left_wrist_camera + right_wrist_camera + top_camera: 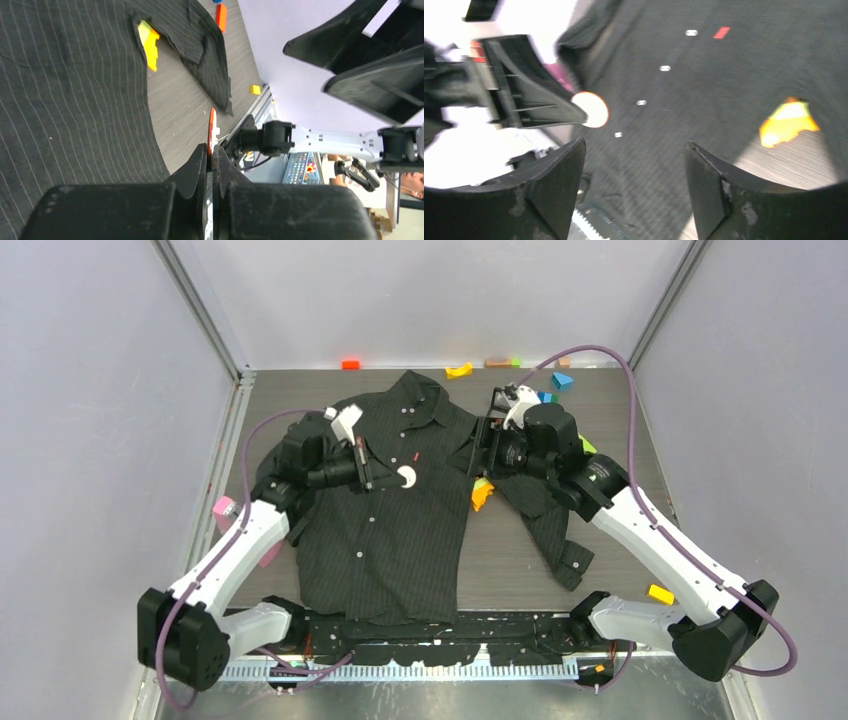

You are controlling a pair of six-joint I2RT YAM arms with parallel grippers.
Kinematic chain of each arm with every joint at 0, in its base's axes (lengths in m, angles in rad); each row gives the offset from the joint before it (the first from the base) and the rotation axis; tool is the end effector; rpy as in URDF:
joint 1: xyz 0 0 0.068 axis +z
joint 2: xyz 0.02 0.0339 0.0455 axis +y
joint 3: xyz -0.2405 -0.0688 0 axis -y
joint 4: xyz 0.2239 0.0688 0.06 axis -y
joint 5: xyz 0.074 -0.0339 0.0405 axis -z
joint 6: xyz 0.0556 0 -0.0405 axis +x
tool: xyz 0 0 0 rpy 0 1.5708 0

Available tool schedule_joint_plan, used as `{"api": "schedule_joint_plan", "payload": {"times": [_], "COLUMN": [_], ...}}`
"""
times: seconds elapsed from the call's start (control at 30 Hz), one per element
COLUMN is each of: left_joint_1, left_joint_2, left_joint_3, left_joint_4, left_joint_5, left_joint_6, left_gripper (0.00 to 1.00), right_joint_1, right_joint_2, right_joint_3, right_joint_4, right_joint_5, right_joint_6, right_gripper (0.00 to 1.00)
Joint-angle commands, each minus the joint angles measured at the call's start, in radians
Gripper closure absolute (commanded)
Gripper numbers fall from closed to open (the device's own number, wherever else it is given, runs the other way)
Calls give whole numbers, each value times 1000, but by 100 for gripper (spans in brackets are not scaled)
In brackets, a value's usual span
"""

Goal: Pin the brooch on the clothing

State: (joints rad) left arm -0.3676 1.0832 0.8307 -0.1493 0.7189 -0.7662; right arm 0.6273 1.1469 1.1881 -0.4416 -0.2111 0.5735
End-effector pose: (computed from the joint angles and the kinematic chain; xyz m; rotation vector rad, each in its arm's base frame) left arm 0.2162 -0.1225 0.2828 0.0958 2.1568 -1.4086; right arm 0.2041 0.1624 0.3519 -0.2032 2.0889 0.9668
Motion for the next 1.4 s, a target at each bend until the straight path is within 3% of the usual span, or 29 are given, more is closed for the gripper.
{"api": "schedule_joint_plan", "payload": {"times": [0.0,0.27,0.5,0.67,0.9,1.17,1.37], "left_joint_1": [13,13,13,28,103,134,137], "left_joint_2": [97,293,453,482,442,400,373], "left_joint_3": [134,286,469,502,412,395,399], "left_joint_4": [-73,-17,-88,-145,-148,-149,-171], "left_joint_5": [17,-46,-105,-179,-178,-118,-134], "left_joint_6": [84,71,162,276,310,283,299], "left_gripper": [100,100,100,100,100,100,100], "right_joint_1": [-6,-144,-204,-204,-177,-13,22], "right_joint_2": [-23,-55,58,264,511,837,1016], "right_joint_3": [-22,-189,-209,-57,161,426,575], "right_joint_4": [-185,-207,-68,-31,-45,-126,-188], "right_joint_5": [376,524,368,294,177,384,514], "right_joint_6": [-35,-21,-79,-162,-188,-157,-106], "right_gripper": [20,13,13,22,31,37,40]}}
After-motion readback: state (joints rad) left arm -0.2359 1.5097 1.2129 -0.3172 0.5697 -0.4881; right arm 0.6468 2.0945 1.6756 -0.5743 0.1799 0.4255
